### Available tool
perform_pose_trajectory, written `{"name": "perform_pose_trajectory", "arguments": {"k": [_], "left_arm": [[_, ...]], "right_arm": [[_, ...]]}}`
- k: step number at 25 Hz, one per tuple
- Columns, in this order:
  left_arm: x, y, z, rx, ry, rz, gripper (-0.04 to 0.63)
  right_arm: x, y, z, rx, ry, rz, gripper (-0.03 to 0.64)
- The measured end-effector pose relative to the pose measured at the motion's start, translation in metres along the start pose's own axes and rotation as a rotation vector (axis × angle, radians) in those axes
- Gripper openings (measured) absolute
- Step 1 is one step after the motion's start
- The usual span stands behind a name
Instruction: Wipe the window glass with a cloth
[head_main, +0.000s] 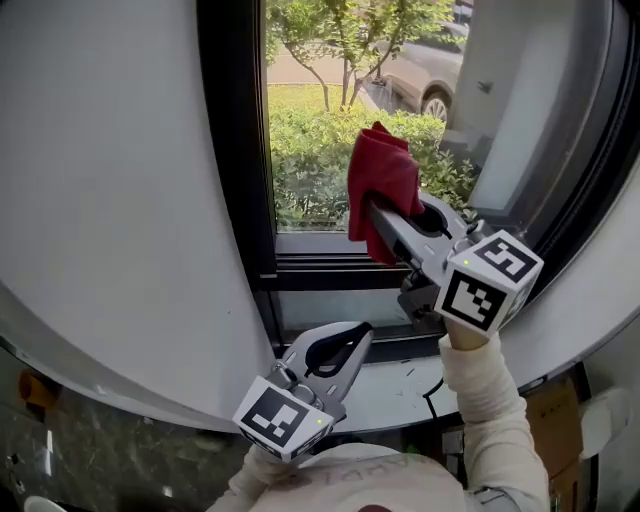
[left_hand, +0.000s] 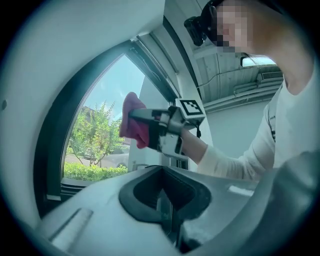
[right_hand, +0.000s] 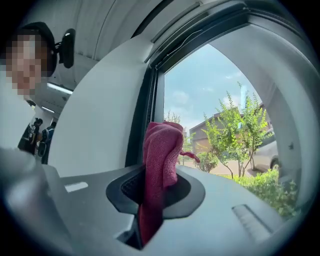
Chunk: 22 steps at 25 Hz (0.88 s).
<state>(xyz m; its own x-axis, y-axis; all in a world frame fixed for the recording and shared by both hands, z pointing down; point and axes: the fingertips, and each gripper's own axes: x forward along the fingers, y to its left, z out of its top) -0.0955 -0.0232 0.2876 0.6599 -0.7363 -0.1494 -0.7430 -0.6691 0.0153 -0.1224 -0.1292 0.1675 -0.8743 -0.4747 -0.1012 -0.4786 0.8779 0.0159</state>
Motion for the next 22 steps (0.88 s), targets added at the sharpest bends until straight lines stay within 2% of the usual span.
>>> {"name": "perform_pose_trajectory", "arguments": {"k": [3, 9, 13, 18, 22], "left_arm": [[-0.002, 0.000, 0.005, 0.020, -0.019, 0.002, 0.003], [-0.004, 0.009, 0.014, -0.004, -0.021, 0.003, 0.003], [0.003, 0.016, 0.024, 0.008, -0.022, 0.010, 0.003], [0.006, 0.034, 0.038, 0.003, -0.023, 0.061, 0.001], [0.012, 0.052, 0.062, 0.027, -0.054, 0.102, 0.001]], "right_arm": [[0.032, -0.016, 0.046, -0.048, -0.027, -0.020, 0.075], [0.098, -0.027, 0.117, -0.096, -0.020, -0.052, 0.074], [0.133, -0.020, 0.137, -0.118, 0.017, -0.062, 0.071], [0.157, -0.015, 0.143, -0.147, 0.051, -0.082, 0.064], [0.168, -0.016, 0.144, -0.175, 0.070, -0.114, 0.063]]}}
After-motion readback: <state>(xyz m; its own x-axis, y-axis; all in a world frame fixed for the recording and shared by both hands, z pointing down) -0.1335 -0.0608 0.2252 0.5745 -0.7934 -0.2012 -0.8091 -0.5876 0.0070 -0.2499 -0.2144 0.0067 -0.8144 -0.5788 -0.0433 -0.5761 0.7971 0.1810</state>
